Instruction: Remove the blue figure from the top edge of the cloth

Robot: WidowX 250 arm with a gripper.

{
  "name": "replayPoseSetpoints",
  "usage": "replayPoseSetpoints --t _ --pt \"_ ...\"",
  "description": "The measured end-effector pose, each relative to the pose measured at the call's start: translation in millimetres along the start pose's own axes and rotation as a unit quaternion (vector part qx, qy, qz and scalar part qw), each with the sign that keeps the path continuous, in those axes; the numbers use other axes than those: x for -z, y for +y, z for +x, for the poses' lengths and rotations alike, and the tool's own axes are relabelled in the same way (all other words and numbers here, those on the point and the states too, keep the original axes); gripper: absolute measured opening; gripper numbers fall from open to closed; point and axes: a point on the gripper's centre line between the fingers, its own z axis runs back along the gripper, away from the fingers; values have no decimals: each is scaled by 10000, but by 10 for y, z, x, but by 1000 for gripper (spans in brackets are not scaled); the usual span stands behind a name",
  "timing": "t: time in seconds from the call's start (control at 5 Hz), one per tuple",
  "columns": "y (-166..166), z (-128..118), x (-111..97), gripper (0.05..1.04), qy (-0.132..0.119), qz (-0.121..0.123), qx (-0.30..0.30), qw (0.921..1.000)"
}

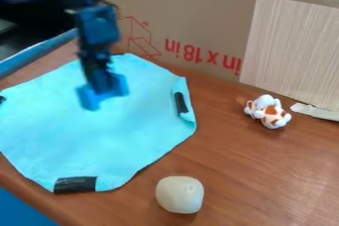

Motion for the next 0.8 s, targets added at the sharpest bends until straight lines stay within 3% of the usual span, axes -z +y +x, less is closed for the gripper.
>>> replayPoseSetpoints --t 0.2,0.6,0.8 --pt "-335 264 448 255 439 -284 350 9980" --pt "-1176 696 736 255 313 -318 749 9962" --pt "-1479 771 611 255 -54 -194 1049 9943"
